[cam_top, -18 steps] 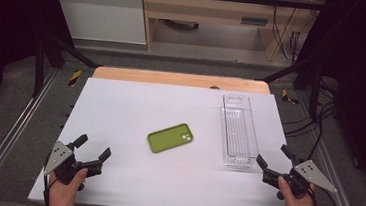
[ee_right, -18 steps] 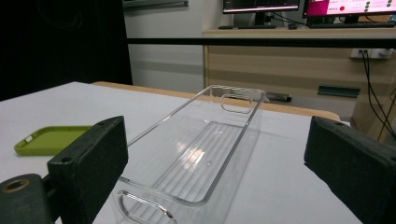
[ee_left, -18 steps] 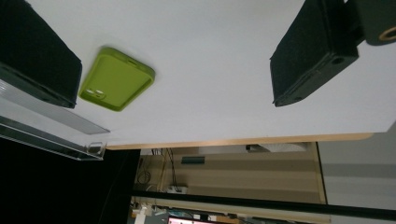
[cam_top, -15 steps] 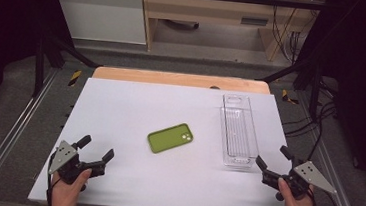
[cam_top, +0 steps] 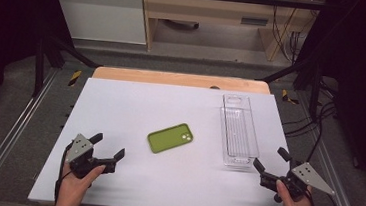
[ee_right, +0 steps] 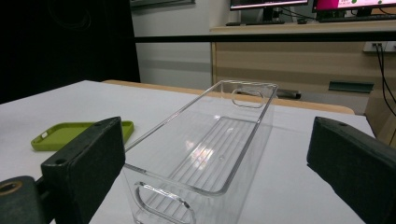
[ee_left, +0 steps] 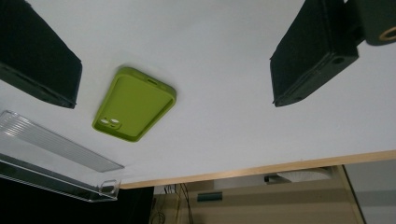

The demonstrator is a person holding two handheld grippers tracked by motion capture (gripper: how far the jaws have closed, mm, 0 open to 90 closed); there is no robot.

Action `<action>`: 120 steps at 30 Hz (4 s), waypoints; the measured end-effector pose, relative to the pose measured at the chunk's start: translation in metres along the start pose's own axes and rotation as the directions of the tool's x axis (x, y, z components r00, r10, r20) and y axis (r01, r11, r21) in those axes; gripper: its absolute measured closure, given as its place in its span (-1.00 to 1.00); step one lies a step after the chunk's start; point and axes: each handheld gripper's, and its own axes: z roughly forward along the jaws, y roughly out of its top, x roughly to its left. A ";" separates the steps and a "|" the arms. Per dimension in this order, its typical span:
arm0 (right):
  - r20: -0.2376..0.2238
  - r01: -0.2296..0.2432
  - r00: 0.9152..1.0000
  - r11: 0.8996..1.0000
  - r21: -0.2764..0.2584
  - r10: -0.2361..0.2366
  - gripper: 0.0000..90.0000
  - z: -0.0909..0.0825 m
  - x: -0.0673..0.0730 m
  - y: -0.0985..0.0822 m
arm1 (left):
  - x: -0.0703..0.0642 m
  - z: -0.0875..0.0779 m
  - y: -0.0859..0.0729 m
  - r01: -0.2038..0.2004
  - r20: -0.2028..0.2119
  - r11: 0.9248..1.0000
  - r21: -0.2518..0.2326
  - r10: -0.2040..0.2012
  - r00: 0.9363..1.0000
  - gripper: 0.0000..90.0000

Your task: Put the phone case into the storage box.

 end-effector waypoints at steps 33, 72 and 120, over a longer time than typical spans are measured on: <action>-0.036 0.030 0.999 0.999 0.041 -0.028 -0.93 0.006 0.007 -0.004 | -0.023 0.092 0.056 -0.141 0.134 0.969 0.204 0.115 0.984 -0.95; -0.042 0.026 0.999 0.998 0.053 -0.024 -0.92 0.006 0.009 -0.005 | -0.058 0.145 0.023 -0.200 0.186 0.854 0.480 0.124 0.975 1.00; -0.035 0.039 0.999 0.997 0.073 -0.037 -0.92 0.005 0.014 -0.008 | -0.045 0.036 -0.012 -0.211 0.262 0.813 0.543 0.075 0.962 1.00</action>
